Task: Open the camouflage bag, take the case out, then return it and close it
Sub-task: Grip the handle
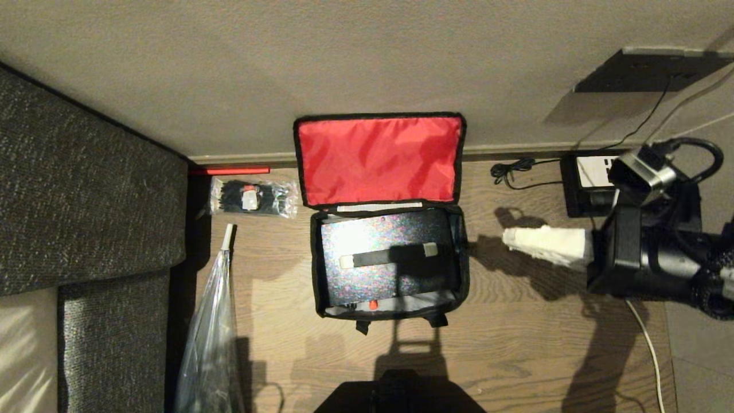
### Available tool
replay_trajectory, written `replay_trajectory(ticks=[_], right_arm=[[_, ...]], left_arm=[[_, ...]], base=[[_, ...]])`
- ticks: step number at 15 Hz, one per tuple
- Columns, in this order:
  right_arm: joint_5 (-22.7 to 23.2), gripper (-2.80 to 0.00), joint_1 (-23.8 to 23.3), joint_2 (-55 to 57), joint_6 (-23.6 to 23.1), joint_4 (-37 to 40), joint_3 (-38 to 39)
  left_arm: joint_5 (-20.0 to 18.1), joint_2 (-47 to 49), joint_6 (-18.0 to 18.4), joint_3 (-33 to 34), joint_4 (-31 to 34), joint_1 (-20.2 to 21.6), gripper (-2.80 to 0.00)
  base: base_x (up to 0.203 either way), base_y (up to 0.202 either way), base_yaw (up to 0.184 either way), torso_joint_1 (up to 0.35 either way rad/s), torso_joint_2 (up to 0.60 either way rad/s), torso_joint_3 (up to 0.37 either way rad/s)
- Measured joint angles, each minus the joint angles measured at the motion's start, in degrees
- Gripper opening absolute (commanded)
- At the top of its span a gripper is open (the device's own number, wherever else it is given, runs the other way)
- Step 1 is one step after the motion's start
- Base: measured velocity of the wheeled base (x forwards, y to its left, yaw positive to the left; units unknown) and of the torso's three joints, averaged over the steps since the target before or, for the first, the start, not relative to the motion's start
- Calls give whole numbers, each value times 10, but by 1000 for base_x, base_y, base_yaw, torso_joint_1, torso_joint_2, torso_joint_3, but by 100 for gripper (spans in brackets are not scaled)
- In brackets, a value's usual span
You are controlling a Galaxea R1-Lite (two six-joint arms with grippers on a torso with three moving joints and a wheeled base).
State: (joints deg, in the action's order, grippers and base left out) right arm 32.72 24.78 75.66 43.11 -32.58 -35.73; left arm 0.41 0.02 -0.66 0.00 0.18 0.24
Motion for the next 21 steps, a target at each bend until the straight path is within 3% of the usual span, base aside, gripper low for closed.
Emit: replay_trajectory(ticks=[3, 6, 8, 11, 12, 15, 21], right_arm=[[6, -280, -27, -89, -62, 56, 70], [-8, -280, -72, -238, -124, 195, 96], [-55, -280, -93, -356, -188, 309, 102], [-169, -280, -135, -499, -345, 499, 110], [-201, -280, -153, -528, -400, 530, 126], [-218, -280, -195, -575, -492, 469, 183], [-221, -280, -229, -637, -541, 365, 308]], left_arm=[[0, 0, 0, 0, 0, 0, -280], [0, 0, 0, 0, 0, 0, -280], [0, 0, 0, 0, 0, 0, -280], [0, 0, 0, 0, 0, 0, -280], [0, 0, 0, 0, 0, 0, -280], [0, 0, 0, 0, 0, 0, -280], [0, 0, 0, 0, 0, 0, -280]], base=[[0, 0, 0, 0, 0, 0], [0, 0, 0, 0, 0, 0], [0, 0, 0, 0, 0, 0], [0, 0, 0, 0, 0, 0], [0, 0, 0, 0, 0, 0], [0, 0, 0, 0, 0, 0], [0, 0, 0, 0, 0, 0]])
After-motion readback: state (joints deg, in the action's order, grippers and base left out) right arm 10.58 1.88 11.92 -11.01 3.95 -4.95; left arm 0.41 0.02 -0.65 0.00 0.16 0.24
